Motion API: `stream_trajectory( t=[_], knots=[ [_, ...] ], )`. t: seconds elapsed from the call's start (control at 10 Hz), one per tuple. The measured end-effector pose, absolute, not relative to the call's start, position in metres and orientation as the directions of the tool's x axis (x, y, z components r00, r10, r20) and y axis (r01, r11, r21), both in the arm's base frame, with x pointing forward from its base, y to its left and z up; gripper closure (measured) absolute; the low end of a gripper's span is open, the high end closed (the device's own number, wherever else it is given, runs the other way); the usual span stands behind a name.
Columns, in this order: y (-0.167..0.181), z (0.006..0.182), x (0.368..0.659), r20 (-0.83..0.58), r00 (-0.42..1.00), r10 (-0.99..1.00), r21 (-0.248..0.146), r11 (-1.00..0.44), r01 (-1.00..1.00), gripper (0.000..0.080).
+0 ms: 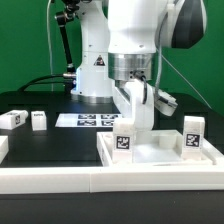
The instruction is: Assemble square table
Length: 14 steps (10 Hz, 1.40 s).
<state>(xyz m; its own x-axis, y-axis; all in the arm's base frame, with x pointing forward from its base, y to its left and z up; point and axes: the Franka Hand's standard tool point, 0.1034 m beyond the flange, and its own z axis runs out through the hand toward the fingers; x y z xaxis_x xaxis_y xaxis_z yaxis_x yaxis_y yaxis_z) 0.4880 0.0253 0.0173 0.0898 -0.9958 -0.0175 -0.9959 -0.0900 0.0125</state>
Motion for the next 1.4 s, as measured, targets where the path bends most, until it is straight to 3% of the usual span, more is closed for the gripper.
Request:
stream_trajectory(
  t=[0.7,1.2,1.4],
  knots=[
    [0.020,0.018,0.487,-0.016,0.137,-0.990,0.016,-0.137,-0.990,0.0738],
    [-0.042,0.023,0.481,-0.018,0.584,-0.812,0.016,-0.584,-0.811,0.0738],
    [-0.043,0.023,0.480,-0.020,0.677,-0.736,0.015,-0.677,-0.735,0.0738]
  ],
)
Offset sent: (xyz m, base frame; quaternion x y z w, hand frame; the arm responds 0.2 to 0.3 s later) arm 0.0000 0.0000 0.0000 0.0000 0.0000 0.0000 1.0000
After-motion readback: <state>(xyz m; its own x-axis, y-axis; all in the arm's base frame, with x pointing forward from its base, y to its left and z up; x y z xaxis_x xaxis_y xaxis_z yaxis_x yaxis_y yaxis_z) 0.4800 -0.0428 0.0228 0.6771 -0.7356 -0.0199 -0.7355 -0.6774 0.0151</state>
